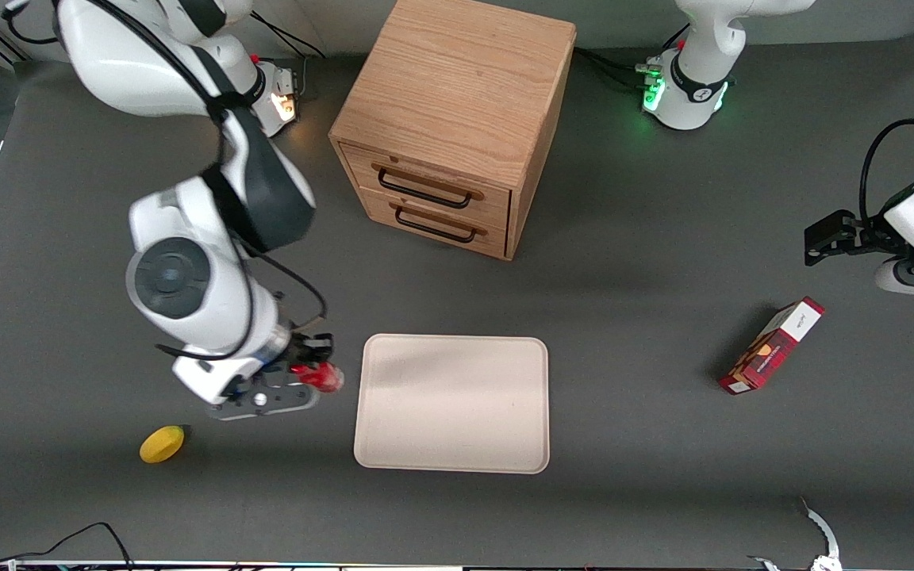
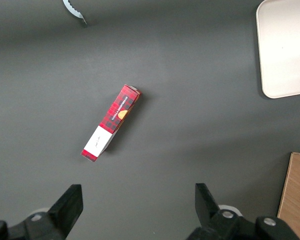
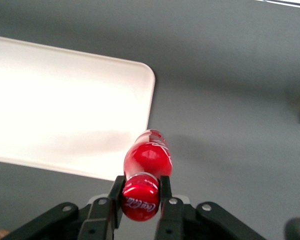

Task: Place coke bottle on tray
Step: 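Lift the bottle and carry it with the right gripper toward the tray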

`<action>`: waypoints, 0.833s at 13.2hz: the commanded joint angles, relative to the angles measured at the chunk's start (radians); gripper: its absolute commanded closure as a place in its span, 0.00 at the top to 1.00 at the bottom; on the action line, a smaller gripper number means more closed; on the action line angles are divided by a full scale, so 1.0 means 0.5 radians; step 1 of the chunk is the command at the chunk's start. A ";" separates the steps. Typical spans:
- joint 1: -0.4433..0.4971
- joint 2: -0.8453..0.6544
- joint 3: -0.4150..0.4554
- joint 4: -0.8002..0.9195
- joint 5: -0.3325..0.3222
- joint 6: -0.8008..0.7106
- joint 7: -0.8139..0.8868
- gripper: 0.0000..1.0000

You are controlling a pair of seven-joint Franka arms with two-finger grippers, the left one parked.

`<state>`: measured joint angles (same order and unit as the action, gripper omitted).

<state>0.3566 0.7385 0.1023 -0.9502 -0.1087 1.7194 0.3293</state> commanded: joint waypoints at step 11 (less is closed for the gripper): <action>0.066 0.324 -0.042 0.146 -0.031 0.546 0.240 0.00</action>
<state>0.3723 0.8707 0.0975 -0.9269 -0.1087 1.9787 0.4158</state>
